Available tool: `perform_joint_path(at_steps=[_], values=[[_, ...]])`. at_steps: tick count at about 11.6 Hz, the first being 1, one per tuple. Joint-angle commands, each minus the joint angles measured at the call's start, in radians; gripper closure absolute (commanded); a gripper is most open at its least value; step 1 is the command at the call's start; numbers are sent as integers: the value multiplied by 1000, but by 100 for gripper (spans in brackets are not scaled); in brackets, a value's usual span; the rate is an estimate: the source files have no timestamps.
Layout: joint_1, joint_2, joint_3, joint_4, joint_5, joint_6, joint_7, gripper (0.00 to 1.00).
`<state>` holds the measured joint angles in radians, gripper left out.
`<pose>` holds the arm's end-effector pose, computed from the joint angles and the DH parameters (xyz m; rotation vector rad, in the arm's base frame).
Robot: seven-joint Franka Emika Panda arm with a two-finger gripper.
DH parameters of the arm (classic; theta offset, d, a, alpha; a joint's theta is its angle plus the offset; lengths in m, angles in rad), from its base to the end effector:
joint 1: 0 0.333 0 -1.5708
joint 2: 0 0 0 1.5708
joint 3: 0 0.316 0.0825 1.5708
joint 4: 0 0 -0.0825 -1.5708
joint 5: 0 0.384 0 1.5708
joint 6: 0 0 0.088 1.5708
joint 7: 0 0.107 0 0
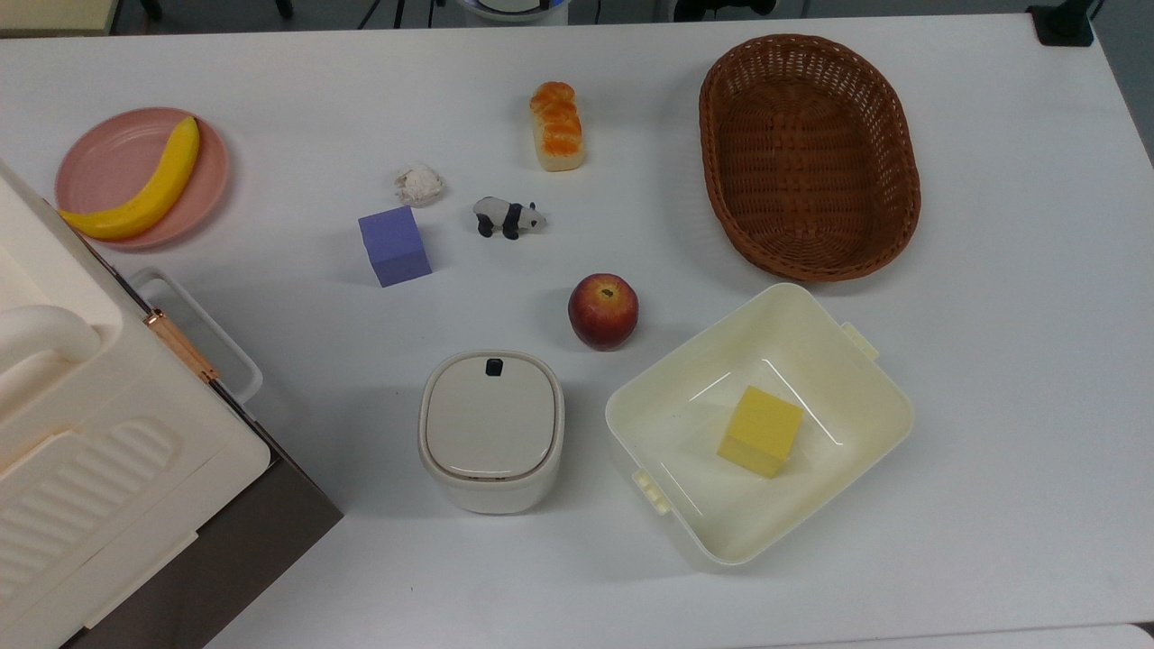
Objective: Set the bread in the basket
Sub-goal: 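Move the gripper down over the bread roll with orange topping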
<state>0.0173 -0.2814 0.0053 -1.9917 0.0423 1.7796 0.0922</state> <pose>0.4782 0.0147 0.5872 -3.0935 0.1193 -0.1036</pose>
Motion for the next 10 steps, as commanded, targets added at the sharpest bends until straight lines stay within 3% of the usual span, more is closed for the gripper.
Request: perform_joint_path(at_steps=[1, 5, 7, 8, 9, 10], values=[[44, -162, 2, -215, 10, 127, 12, 0], [168, -228, -40, -346, -1, 164, 11, 0], [223, -223, -85, -355, -2, 166, 11, 0], [263, -222, -123, -361, -13, 175, 11, 0], [350, -220, -190, -374, -54, 175, 11, 0], [462, -223, -290, -380, -96, 173, 20, 0]])
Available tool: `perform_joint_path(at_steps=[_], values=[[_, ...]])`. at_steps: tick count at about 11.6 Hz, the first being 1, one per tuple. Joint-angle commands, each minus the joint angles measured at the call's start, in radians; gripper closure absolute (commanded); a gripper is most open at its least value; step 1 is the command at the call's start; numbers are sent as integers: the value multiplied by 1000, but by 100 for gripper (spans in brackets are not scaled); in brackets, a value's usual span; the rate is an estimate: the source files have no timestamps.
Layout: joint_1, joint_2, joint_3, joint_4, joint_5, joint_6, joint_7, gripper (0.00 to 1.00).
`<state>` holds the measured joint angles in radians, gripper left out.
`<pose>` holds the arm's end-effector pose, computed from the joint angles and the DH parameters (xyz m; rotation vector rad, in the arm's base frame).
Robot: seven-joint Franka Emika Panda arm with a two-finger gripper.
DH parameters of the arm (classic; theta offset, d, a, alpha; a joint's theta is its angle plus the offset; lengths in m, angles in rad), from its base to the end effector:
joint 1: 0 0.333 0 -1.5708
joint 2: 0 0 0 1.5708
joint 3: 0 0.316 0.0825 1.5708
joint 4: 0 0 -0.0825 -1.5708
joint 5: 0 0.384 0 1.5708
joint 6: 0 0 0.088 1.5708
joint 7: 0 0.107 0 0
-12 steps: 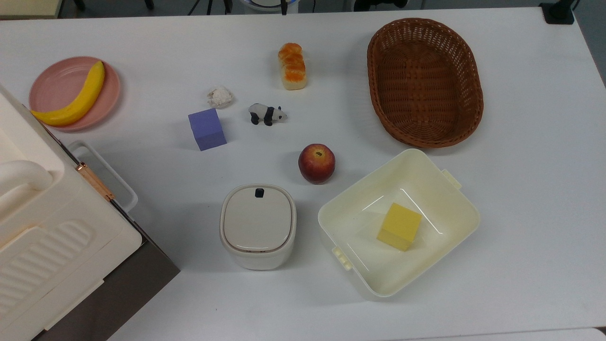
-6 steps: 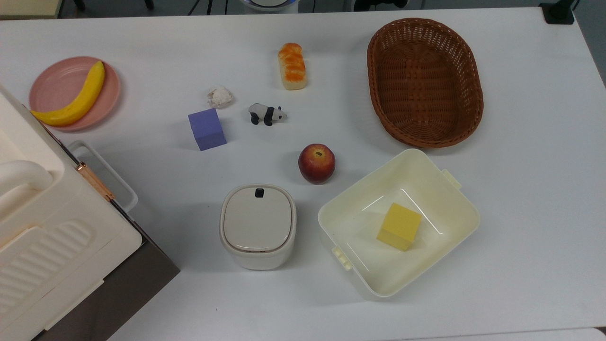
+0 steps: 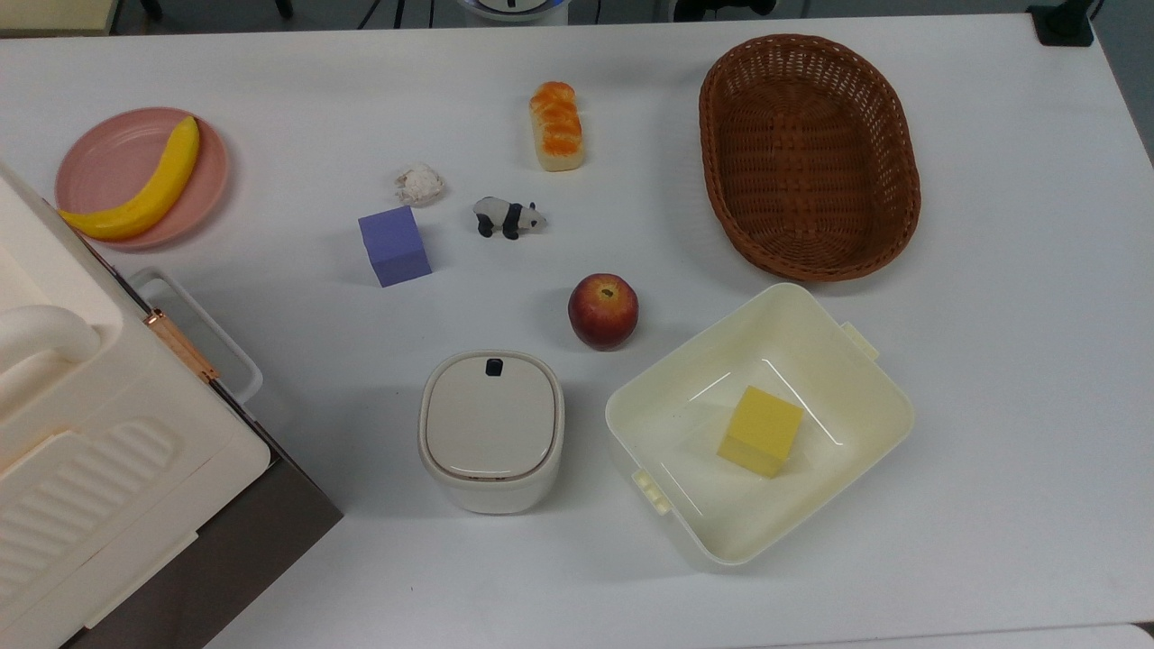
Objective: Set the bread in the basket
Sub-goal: 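Move the gripper down over the bread roll with orange topping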
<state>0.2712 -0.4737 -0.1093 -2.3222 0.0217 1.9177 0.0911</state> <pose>0.4119 0.0642 0.5241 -3.0597 -0.1139 -0.0869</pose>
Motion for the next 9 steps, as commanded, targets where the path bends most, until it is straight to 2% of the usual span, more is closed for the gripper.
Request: perform_joint_path(at_steps=[1, 3, 5, 7, 9], values=[[276, -31, -237, -46, -86, 32, 27, 0], [278, 6, -245, -4, -88, -8, 50, 0], [307, 107, -285, 133, -91, -127, 59, 0], [319, 116, -279, 130, -121, -117, 59, 0], [281, 116, -257, 116, -125, -115, 50, 0]])
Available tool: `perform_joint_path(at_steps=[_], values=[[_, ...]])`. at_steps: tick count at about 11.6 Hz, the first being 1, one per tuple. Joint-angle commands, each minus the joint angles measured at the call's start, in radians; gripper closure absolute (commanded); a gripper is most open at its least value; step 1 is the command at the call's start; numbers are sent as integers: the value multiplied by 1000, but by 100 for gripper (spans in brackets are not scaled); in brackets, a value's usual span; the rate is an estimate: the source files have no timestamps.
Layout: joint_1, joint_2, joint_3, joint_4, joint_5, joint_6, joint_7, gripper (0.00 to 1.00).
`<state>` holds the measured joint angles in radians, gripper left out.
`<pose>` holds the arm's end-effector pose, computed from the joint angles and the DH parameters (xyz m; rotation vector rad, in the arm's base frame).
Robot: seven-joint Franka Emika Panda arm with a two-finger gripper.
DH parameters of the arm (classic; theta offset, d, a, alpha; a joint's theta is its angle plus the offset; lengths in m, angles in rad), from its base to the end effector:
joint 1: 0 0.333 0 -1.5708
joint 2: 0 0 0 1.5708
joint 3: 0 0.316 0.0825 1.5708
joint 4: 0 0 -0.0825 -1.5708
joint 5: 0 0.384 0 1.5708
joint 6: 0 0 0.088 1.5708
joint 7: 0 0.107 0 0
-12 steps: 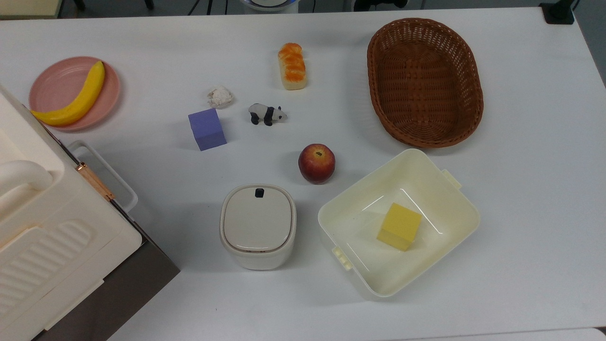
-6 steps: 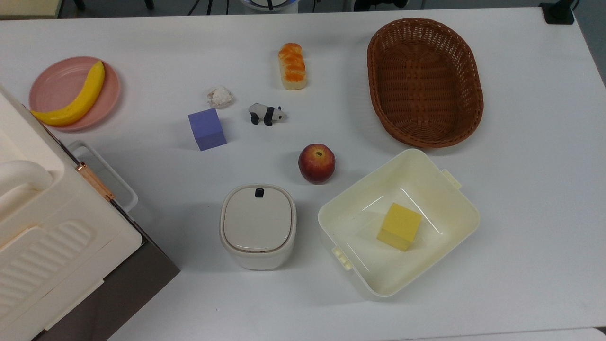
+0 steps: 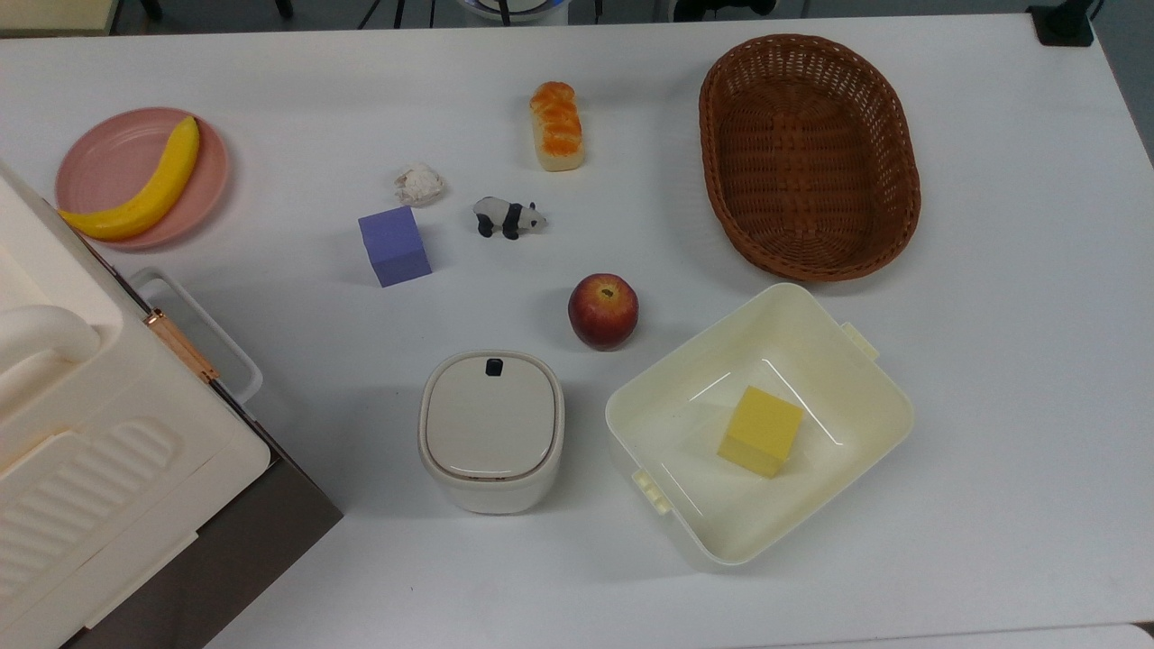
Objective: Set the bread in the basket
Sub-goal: 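Move the gripper down over the bread roll with orange topping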
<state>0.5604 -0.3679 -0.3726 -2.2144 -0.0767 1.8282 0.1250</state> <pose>0.4421 0.0641 0.5113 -3.0860 -0.1690 0.0759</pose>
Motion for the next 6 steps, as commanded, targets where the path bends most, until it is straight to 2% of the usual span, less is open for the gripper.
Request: perform_joint_path(at_steps=[1, 2, 3, 5, 6], values=[[-95, 14, 91, 9, -25, -26, 12, 0], [-196, 23, 204, 6, -17, -17, 11, 0], [-245, 23, 268, -14, -14, -10, 10, 0], [-238, 24, 278, -21, -12, -6, 16, 0], [-205, 36, 262, -18, -8, -7, 27, 0]])
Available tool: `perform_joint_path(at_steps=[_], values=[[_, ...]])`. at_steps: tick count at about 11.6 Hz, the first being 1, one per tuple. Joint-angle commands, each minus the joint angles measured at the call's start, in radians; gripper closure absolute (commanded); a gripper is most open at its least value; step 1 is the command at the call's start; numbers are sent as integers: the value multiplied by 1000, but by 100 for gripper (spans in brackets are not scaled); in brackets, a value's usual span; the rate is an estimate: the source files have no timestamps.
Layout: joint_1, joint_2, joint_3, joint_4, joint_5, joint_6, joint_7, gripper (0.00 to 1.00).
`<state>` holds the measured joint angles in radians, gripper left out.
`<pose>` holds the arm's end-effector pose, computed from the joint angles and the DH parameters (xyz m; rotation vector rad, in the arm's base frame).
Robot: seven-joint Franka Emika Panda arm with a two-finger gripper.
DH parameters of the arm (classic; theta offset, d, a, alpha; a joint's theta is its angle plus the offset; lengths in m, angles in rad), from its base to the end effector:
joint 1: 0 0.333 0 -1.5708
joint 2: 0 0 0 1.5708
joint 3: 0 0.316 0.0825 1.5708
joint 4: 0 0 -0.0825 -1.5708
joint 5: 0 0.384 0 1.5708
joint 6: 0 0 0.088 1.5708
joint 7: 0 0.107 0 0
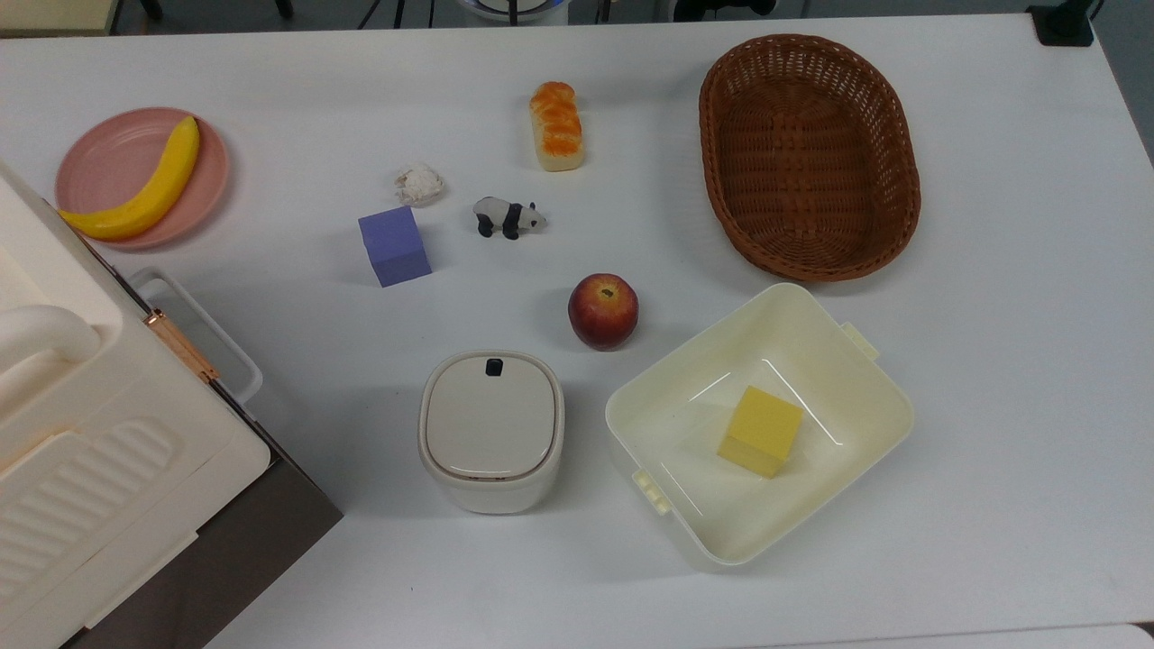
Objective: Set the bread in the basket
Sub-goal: 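Move the gripper down over the bread roll with orange topping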
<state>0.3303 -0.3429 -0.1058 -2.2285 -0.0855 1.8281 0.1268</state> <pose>0.4354 0.0888 0.5051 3.0780 0.1989 -0.0765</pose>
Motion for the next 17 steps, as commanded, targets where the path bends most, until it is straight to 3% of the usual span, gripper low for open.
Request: perform_joint_path(at_steps=[1, 2, 3, 7, 8, 12, 15, 17], values=[[76, 21, -58, -2, 1, -7, 27, 0], [145, 37, -110, 0, 1, -13, 27, 0], [177, 59, -124, -3, 1, -6, 27, 0], [170, 128, -121, -5, 1, 13, 24, 0], [138, 128, -120, -17, 0, 46, 22, 0], [-6, 127, -13, -74, -5, 72, -7, 0], [-89, 131, 90, -157, -5, 219, 2, 0], [-88, 137, 97, -187, -5, 275, 5, 0]])
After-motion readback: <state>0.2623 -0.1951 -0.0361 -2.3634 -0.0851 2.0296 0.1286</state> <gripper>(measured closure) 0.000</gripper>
